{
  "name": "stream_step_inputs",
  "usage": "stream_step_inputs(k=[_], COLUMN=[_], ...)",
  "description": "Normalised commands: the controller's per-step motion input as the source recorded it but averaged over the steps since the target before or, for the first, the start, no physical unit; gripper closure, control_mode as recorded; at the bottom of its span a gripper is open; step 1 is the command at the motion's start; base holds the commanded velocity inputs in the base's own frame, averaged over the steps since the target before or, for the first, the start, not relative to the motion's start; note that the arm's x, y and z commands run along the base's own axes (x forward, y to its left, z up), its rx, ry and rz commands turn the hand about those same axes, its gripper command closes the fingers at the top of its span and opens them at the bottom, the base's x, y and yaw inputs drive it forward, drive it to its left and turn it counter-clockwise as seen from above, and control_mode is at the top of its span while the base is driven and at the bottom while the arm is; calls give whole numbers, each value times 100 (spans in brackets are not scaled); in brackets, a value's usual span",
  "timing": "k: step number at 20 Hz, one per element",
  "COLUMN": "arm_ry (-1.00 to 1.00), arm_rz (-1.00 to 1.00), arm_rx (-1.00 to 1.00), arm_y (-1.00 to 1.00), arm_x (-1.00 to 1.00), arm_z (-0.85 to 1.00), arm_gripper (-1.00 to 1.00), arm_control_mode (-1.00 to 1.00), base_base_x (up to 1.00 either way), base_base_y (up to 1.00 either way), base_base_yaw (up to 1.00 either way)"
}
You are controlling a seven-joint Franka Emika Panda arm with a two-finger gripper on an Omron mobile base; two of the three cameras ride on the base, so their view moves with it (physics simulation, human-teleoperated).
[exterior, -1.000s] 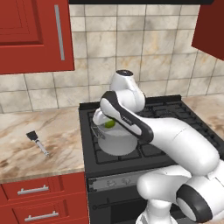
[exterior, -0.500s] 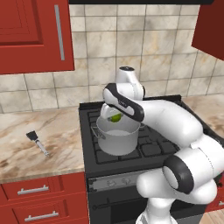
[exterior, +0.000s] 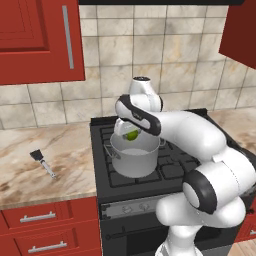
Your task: Put the onion and lime in the pot. Retrieve the spatula and lightly stir the vegetables in the pot.
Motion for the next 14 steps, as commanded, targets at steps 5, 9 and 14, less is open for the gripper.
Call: stream_step_inputs(k=[5, 9, 14], arm_ry=[0, 1, 3], arm_rz=[0, 0, 0], arm_rx=[-4, -1, -1], arm_y=[0, -7, -20], arm_x=[0, 19, 28], arm_z=[-27, -6, -4], arm_gripper=[100, 100, 100], arm_control_mode=[-100, -100, -100], base_base_x=[0, 0, 0], base_base_y=[0, 0, 0], base_base_yaw=[0, 0, 0])
